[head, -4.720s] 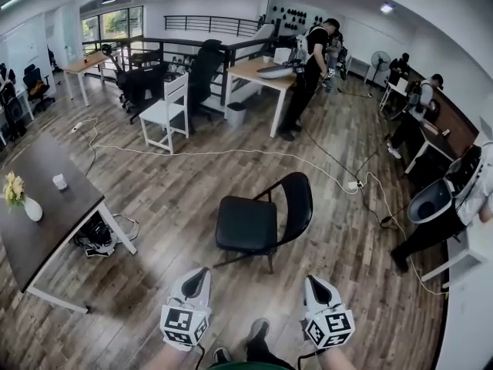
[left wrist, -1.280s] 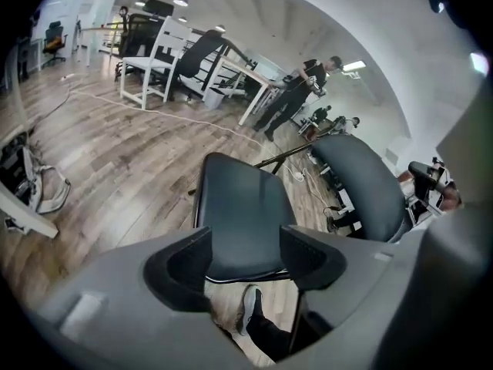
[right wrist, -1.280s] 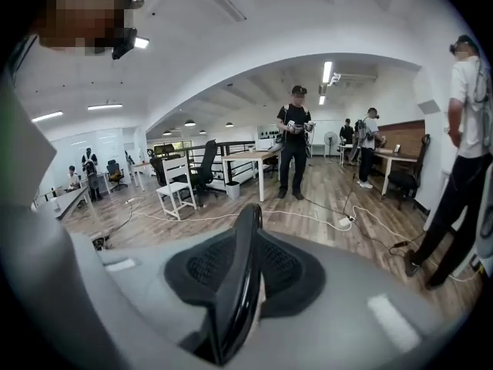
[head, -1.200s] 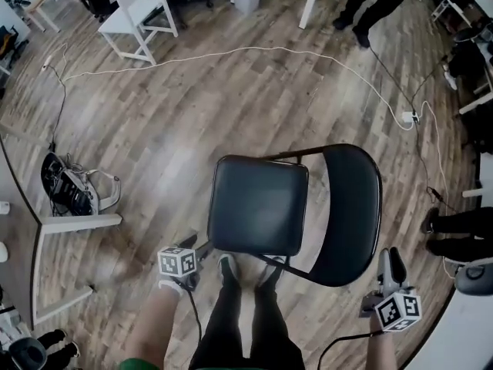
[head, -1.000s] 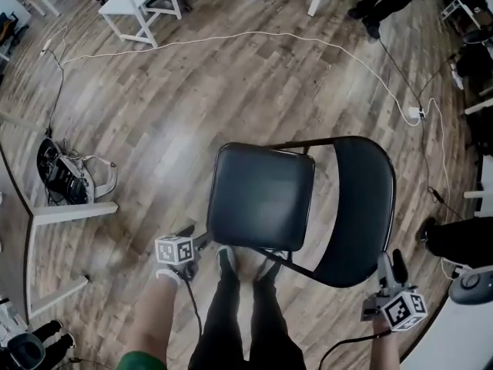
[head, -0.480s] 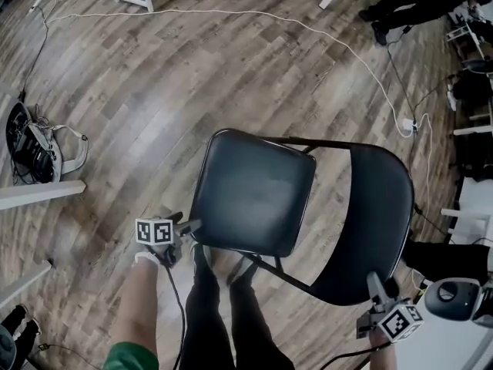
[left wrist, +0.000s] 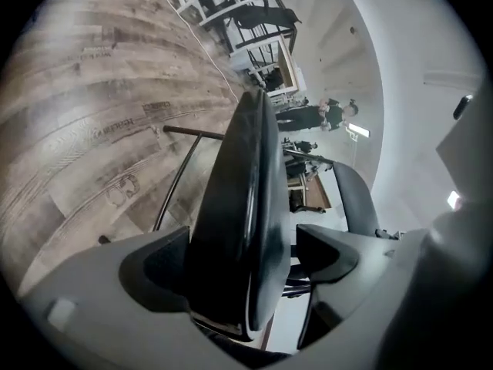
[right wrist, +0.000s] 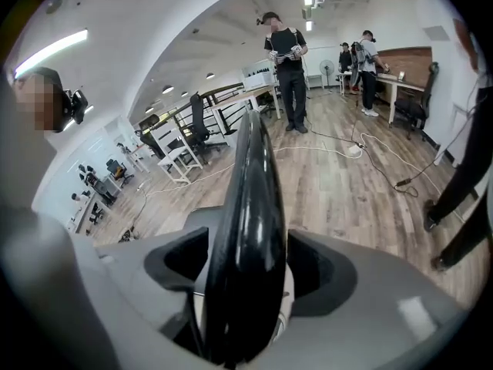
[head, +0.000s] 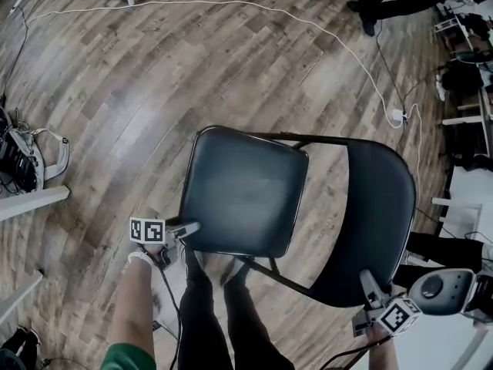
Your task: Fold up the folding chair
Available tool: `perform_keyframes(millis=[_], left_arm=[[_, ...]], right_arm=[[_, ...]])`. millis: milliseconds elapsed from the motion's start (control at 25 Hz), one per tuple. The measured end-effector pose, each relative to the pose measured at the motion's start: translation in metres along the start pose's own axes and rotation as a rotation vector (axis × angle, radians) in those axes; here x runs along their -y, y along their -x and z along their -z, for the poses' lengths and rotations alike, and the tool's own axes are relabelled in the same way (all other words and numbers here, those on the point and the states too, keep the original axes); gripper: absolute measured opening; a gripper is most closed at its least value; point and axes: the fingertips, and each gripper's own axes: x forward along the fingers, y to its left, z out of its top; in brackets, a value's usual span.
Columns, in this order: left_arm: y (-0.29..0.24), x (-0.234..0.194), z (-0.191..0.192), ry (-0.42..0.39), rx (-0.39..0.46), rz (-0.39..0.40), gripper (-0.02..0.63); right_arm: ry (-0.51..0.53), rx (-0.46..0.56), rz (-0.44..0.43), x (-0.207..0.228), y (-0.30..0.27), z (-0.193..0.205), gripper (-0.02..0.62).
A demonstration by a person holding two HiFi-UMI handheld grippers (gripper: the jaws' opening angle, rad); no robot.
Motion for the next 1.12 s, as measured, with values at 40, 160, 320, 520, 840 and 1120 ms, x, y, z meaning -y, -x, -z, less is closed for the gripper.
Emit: perform_keyframes(millis=[40,160,320,520,840,1120], left_arm=[[-0.002,-0.001,0.000,0.001,-0.006,-0.010,0.425],[-0.001,-0.005,0.001,0.027,0.011,-0.044,0.422],[0.002,0.001,0.003,0.029,0.006,-0.070,0.410],[0.005,0.025,0.007,0.073,0.086,-0.072,0.410],[-0.001,0.083,0.018,0.059,0.097,-0.086,0.410],[-0.009,0.158,0.038,0.025,0.119,-0.072,0.410]], right_arm=[[0.023,-0.004,-0.007,-0.001,-0.001,0.000,0.312],[0.063,-0.020,-0.042,-0.005,-0.002,0.004,0.149],[0.009,-0.015,-0.061,-0.006,0.001,-0.001,0.123],[-0.012,-0.018,-0.052,-0.002,0.013,-0.009,0.109],[-0.033,0.010,-0.037,0.008,0.040,-0.027,0.104],[-0.012,0.038,-0.021,0.020,0.071,-0.039,0.097]])
